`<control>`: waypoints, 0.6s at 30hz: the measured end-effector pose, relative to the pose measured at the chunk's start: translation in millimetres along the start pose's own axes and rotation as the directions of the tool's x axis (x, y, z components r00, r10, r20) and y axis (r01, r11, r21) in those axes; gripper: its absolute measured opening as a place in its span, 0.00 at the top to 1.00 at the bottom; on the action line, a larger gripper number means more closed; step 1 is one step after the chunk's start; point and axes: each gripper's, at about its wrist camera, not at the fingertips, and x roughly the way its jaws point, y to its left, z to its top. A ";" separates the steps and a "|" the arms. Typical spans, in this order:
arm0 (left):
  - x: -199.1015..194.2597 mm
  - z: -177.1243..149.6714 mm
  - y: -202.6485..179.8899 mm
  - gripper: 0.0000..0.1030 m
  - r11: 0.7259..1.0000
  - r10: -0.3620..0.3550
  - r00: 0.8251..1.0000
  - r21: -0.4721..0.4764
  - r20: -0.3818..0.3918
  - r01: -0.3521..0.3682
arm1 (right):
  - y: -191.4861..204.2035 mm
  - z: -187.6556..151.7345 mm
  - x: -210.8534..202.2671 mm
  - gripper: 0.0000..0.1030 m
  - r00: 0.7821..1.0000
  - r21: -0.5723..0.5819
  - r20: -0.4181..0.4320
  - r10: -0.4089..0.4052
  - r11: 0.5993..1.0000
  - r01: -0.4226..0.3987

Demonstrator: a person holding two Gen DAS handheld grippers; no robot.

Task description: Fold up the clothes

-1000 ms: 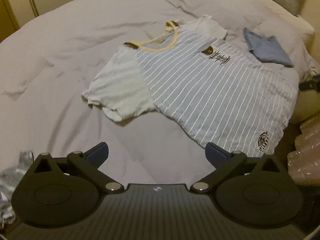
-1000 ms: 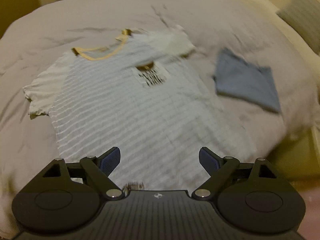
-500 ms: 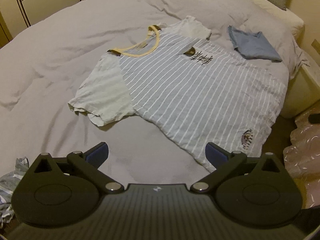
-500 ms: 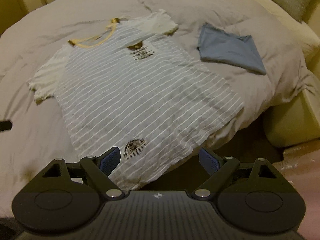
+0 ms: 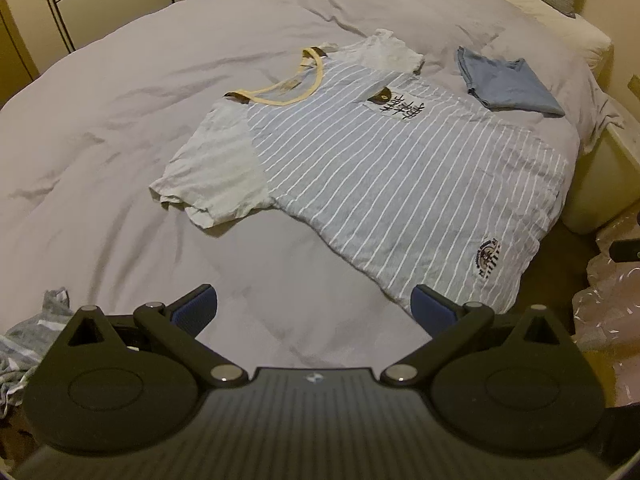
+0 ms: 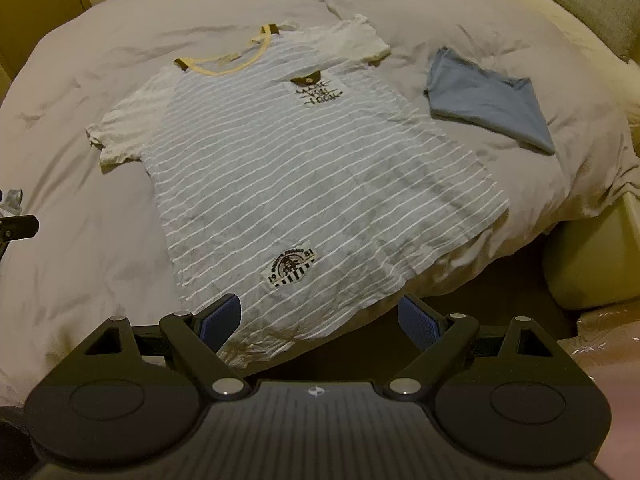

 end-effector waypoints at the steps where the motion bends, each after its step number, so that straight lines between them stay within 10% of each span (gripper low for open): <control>1: 0.8 -2.0 4.1 0.01 1.000 0.006 1.000 0.000 0.000 -0.006 | 3.6 0.6 2.0 0.15 1.000 -0.009 0.003 0.007 1.000 -0.007; 18: 99.7 41.5 185.4 0.08 0.979 0.081 0.996 0.183 0.039 -0.087 | 190.8 66.8 63.2 0.21 0.981 -0.510 0.158 0.112 0.860 -0.016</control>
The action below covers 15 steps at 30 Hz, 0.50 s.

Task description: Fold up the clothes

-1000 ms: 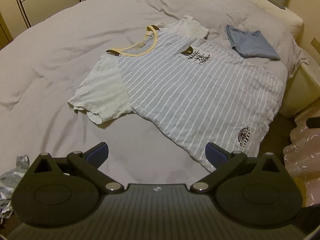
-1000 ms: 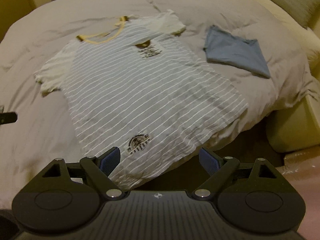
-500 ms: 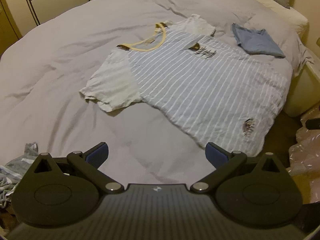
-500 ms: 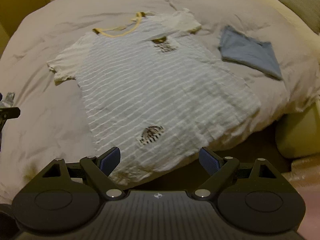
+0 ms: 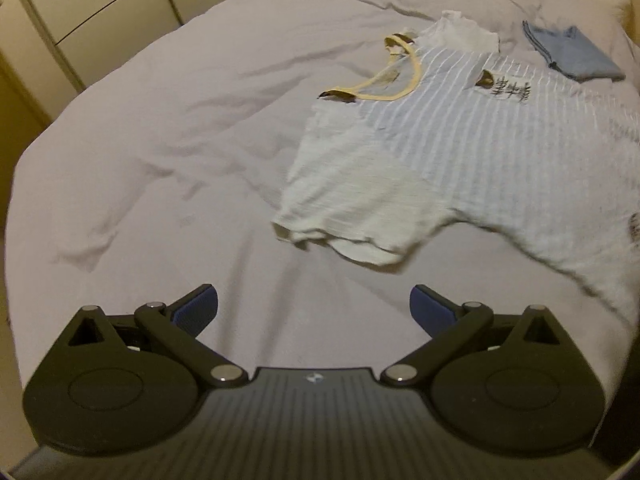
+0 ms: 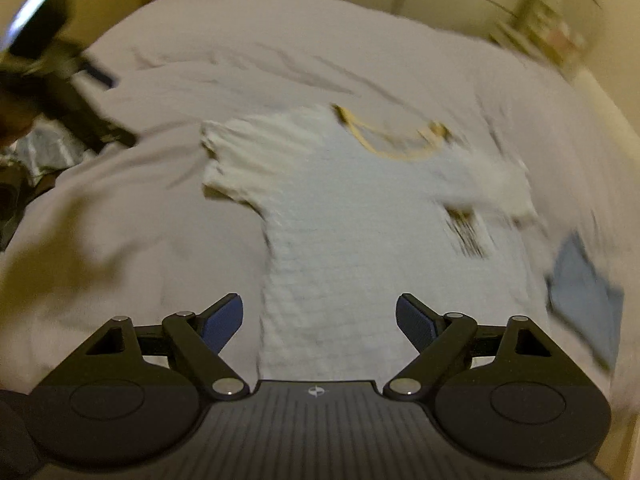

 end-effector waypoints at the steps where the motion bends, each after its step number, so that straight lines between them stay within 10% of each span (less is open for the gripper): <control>1: 10.5 2.2 11.1 0.11 1.000 -0.024 1.000 0.000 0.003 0.024 | 7.5 7.6 8.6 0.23 1.000 -0.026 0.003 0.006 1.000 -0.006; 6: 67.5 12.1 55.2 0.50 0.991 -0.133 0.991 -0.023 0.016 0.133 | 43.6 37.2 56.0 0.30 0.998 -0.111 -0.041 0.047 0.993 -0.051; 15: 149.1 18.8 83.2 0.59 0.981 -0.186 0.982 -0.061 0.013 0.187 | 67.1 58.9 122.5 0.30 0.990 -0.159 -0.083 0.110 0.980 -0.123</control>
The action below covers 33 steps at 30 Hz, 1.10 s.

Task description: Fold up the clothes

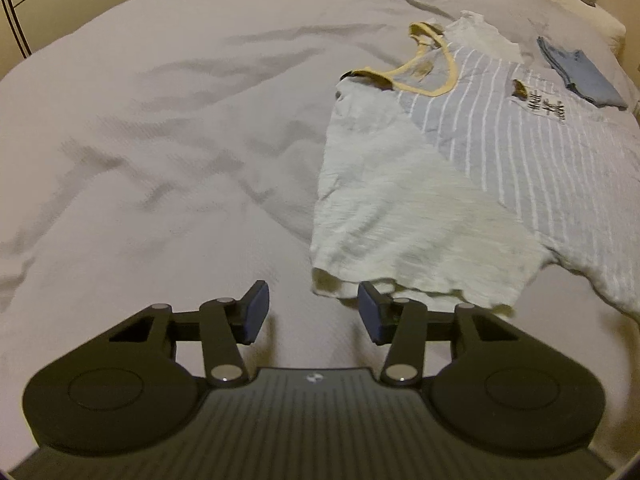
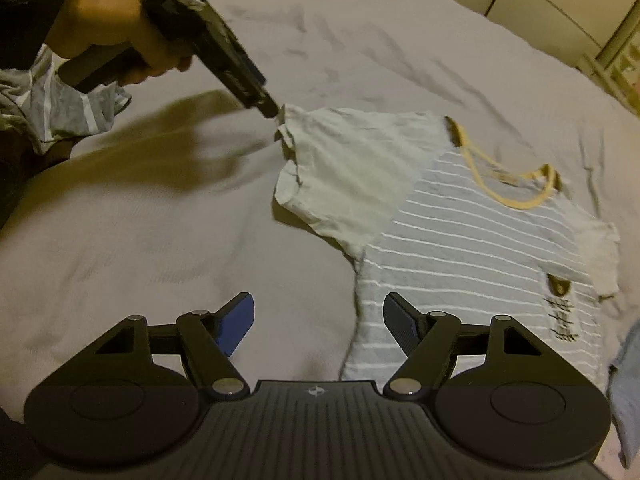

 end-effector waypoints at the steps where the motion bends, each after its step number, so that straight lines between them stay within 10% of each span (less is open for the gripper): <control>1: 5.4 -0.1 2.6 0.59 1.000 0.001 1.000 -0.004 -0.001 -0.001 | 0.0 2.7 4.8 0.30 1.000 -0.006 -0.002 0.007 1.000 -0.007; 9: 35.1 -0.1 9.8 0.75 1.000 -0.013 1.000 0.006 -0.002 0.013 | -3.4 22.0 29.9 0.29 1.000 -0.009 -0.011 0.016 1.000 -0.016; 12: 33.7 0.5 5.1 1.00 0.997 0.027 0.999 0.078 0.017 -0.029 | -5.3 22.9 36.8 0.29 1.000 -0.002 -0.023 0.011 1.000 -0.011; 16: 26.0 -0.5 -12.4 1.00 0.930 0.168 0.981 0.315 0.097 -0.190 | -8.5 23.4 43.7 0.29 0.999 0.009 -0.033 0.010 1.000 -0.010; 24: 41.9 -6.3 -25.9 1.00 0.832 0.227 0.966 0.491 0.128 -0.260 | 8.8 30.5 63.9 0.32 1.000 -0.094 -0.002 0.004 0.996 -0.004; 33: 49.2 -13.9 -23.8 1.00 0.822 0.206 0.969 0.514 0.134 -0.245 | 41.4 45.6 103.3 0.54 0.997 -0.353 0.061 -0.052 0.933 0.070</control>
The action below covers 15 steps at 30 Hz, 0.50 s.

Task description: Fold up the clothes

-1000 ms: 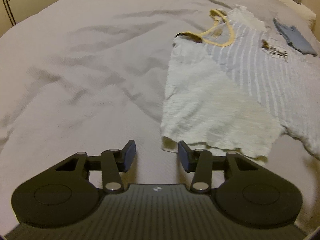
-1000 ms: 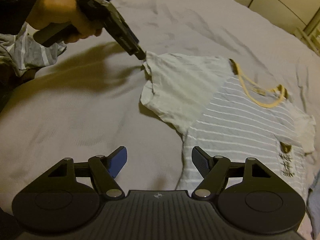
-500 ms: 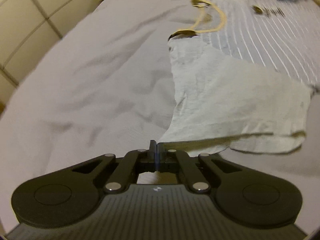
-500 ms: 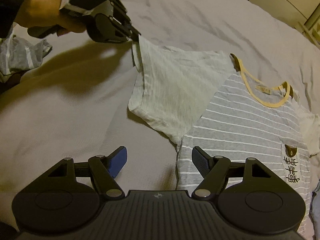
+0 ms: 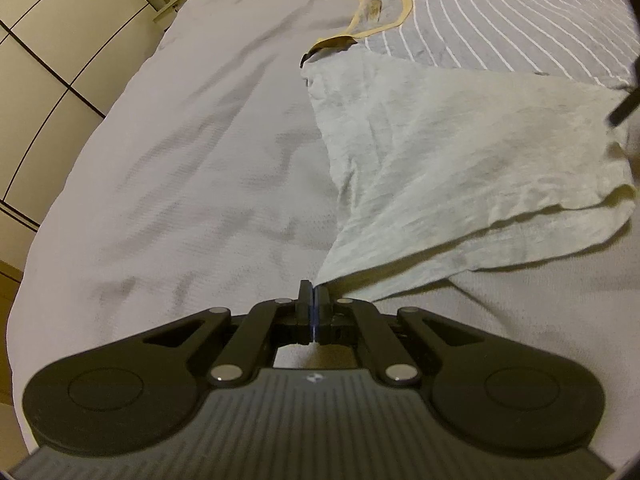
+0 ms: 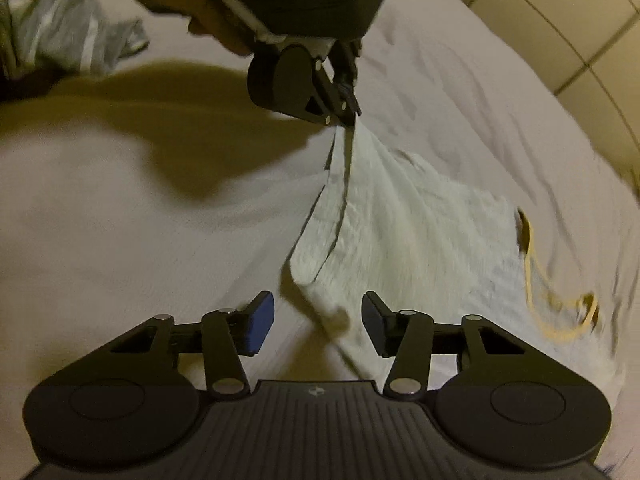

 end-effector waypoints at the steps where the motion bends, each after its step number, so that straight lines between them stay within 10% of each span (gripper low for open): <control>1: -1.6 -1.4 0.3 1.00 1.000 -0.001 1.000 -0.008 0.002 0.001 | -0.1 1.0 4.9 0.56 1.000 -0.013 -0.007 -0.003 1.000 0.003; 5: -8.7 -8.5 2.3 0.98 1.000 -0.008 1.000 -0.021 0.004 0.008 | -4.1 2.4 11.2 1.00 1.000 -0.015 -0.027 -0.003 1.000 0.002; 11: -31.8 -22.7 -2.2 0.81 1.000 -0.017 1.000 -0.004 0.016 0.017 | -26.1 1.8 -8.0 1.00 1.000 0.142 0.015 0.016 0.990 -0.018; 13: -37.3 -23.9 2.7 0.81 0.987 -0.078 0.997 -0.140 0.002 0.077 | -31.4 0.9 -11.9 1.00 0.999 0.182 0.026 0.018 0.983 -0.023; 15: -37.1 -27.6 16.6 0.80 0.910 -0.176 0.984 -0.378 0.016 0.169 | -32.9 -0.9 -13.9 1.00 0.999 0.181 0.031 0.019 0.983 -0.024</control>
